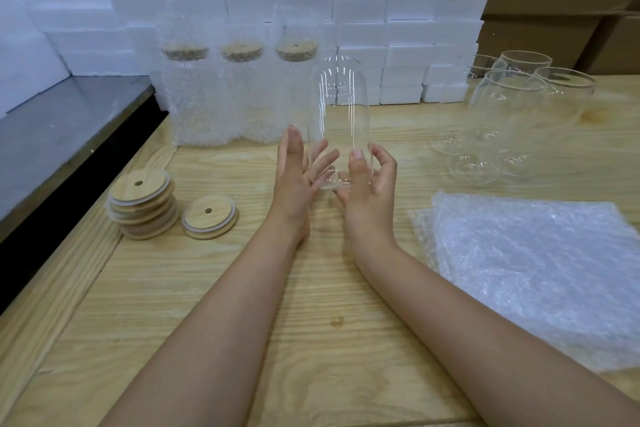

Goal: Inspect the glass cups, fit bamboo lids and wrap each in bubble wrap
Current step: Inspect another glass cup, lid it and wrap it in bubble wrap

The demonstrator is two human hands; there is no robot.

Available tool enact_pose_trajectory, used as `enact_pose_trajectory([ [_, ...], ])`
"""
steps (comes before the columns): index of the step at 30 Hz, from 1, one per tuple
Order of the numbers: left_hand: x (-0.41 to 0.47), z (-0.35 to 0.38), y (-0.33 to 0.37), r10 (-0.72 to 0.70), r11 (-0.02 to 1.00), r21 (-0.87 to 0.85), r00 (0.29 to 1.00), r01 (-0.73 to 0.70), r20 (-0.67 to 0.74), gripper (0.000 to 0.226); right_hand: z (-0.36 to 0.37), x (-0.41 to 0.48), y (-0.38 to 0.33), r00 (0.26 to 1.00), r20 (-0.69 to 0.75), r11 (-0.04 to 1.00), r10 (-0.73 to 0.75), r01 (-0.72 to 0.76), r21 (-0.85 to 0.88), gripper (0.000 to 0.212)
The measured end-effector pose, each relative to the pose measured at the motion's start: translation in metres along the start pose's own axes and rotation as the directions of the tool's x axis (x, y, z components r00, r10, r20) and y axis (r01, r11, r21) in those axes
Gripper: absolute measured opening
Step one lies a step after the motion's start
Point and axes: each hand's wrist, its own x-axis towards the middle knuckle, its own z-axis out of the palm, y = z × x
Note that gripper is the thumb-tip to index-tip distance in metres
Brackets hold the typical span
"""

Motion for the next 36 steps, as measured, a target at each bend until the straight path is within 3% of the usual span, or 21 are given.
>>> enact_pose_trajectory([
  [5, 0.002, 0.001, 0.000, -0.107, 0.994, -0.024, 0.991, 0.109, 0.086, 0.083, 0.001, 0.004, 0.002, 0.998, -0.006, 0.991, 0.056, -0.055, 0.125, 0.022],
  [12, 0.001, 0.000, 0.001, -0.109, 0.993, -0.035, 0.987, 0.114, 0.115, 0.064, 0.002, 0.005, 0.000, 0.992, -0.014, 0.975, 0.124, -0.119, 0.186, 0.027],
  [17, 0.000, -0.001, 0.000, -0.092, 0.996, 0.008, 0.992, 0.092, 0.091, 0.062, 0.005, 0.001, -0.002, 0.991, -0.028, 0.988, 0.129, -0.126, 0.092, 0.035],
  [20, 0.000, -0.002, 0.000, -0.063, 0.998, 0.010, 0.996, 0.062, 0.061, 0.056, 0.005, -0.002, -0.005, 0.998, -0.042, 0.998, 0.050, -0.049, 0.025, 0.027],
  [25, -0.004, 0.000, 0.002, -0.025, 0.999, 0.020, 1.000, 0.025, 0.006, 0.076, 0.003, -0.006, -0.009, 0.994, -0.036, 0.989, -0.099, 0.094, -0.112, 0.051],
  [28, -0.006, 0.001, 0.004, -0.013, 1.000, 0.006, 0.999, 0.013, 0.038, 0.069, 0.004, -0.007, -0.008, 0.993, 0.012, 0.983, -0.114, 0.115, -0.142, 0.060],
  [31, -0.005, -0.001, 0.002, -0.013, 1.000, -0.013, 0.998, 0.014, 0.059, 0.088, 0.002, -0.005, -0.007, 0.992, 0.018, 0.984, -0.122, 0.123, -0.130, 0.054],
  [36, -0.002, 0.000, 0.003, -0.016, 0.997, -0.075, 0.996, 0.023, 0.092, 0.101, 0.003, -0.002, -0.004, 0.998, -0.006, 0.998, -0.058, 0.058, -0.017, 0.029],
])
